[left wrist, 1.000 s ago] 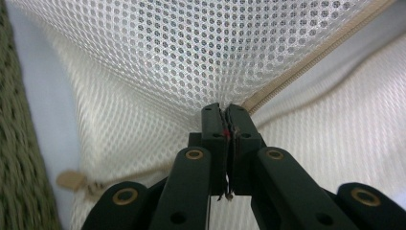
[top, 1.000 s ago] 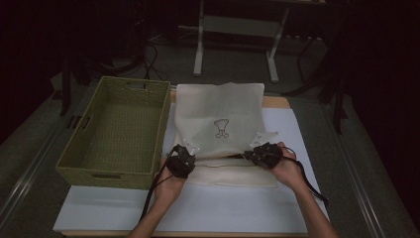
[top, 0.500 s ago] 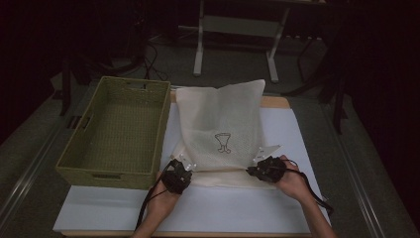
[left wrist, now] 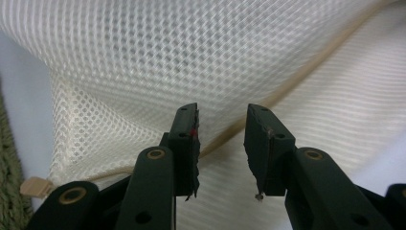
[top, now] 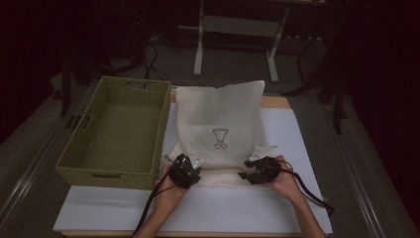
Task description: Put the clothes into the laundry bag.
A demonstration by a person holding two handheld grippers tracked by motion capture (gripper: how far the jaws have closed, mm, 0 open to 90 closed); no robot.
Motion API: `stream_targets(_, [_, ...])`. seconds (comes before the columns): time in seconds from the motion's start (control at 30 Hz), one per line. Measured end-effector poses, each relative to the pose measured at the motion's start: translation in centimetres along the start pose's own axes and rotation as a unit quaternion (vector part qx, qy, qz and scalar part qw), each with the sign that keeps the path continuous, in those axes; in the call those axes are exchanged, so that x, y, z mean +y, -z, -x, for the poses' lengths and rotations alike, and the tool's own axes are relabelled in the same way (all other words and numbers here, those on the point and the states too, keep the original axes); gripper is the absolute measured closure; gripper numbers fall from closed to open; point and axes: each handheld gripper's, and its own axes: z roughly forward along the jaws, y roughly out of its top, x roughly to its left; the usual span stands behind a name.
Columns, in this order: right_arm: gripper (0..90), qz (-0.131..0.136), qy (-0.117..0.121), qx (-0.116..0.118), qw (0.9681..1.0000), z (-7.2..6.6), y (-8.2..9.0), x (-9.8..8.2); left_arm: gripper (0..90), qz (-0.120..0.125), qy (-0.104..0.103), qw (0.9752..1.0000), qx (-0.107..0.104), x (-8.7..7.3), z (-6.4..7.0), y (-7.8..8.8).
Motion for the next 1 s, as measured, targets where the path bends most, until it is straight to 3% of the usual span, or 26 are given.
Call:
stream_targets(0.1, [44.4,0.06,-0.031,-0.004,0.9977,0.6,1.1,-0.2,64.7,-0.005,0.036,0.9994,0.001,0.2,-1.0,-1.0])
stream_targets(0.17, [50.2,0.081,-0.056,-0.019,0.9949,1.1,1.2,-0.5,64.6,-0.011,0.047,0.9988,0.014,0.2,-1.4,-1.8])
stream_targets(0.2, [53.3,0.08,-0.065,-0.031,0.9942,1.4,1.0,-0.7,64.9,-0.011,0.054,0.9982,0.022,0.1,-1.7,-2.1])
stream_targets(0.27, [57.9,0.06,-0.075,-0.073,0.9927,1.7,0.5,-0.9,64.3,-0.009,0.081,0.9966,0.017,0.1,-2.2,-2.4])
stream_targets(0.37, [61.0,0.02,-0.081,-0.116,0.9897,2.1,-0.5,-1.6,64.9,-0.02,0.08,0.9955,0.047,0.1,-2.1,-2.4])
stream_targets(0.43, [59.6,-0.001,-0.067,-0.127,0.9897,2.0,-1.0,-2.1,66.1,-0.026,0.072,0.9949,0.066,0.1,-1.8,-2.3])
stream_targets(0.5, [59.0,0.006,-0.072,-0.13,0.9889,2.0,-0.9,-2.4,67.6,-0.029,0.064,0.9936,0.089,0.0,-1.6,-2.2])
stream_targets(0.57, [57.1,0.004,-0.079,-0.147,0.986,2.2,-0.7,-2.7,67.5,-0.024,0.079,0.9925,0.09,-0.3,-1.7,-2.2])
stream_targets(0.63, [57.1,0.018,-0.104,-0.132,0.9857,2.6,-0.7,-3.2,67.3,-0.017,0.092,0.9921,0.083,-0.5,-1.9,-2.1])
stream_targets(0.7, [56.9,0.024,-0.121,-0.127,0.9842,2.8,-0.7,-3.3,65.9,-0.007,0.091,0.9929,0.076,-0.5,-1.8,-2.0])
stream_targets(0.77, [55.3,0.03,-0.121,-0.128,0.9839,2.8,-0.7,-3.3,60.0,0.013,0.095,0.9937,0.058,-0.6,-1.8,-1.5])
stream_targets(0.8, [54.6,0.036,-0.117,-0.125,0.9845,2.8,-0.6,-3.3,59.4,0.024,0.097,0.9935,0.054,-0.7,-1.7,-1.2])
stream_targets(0.87, [52.9,0.053,-0.112,-0.121,0.9849,2.7,-0.3,-3.3,59.4,0.046,0.111,0.9924,0.027,-0.9,-1.7,-0.4])
stream_targets(1.0, [51.3,0.095,-0.12,-0.108,0.9823,2.6,0.9,-3.1,57.4,0.065,0.1,0.9929,-0.003,-1.3,-1.2,1.0])
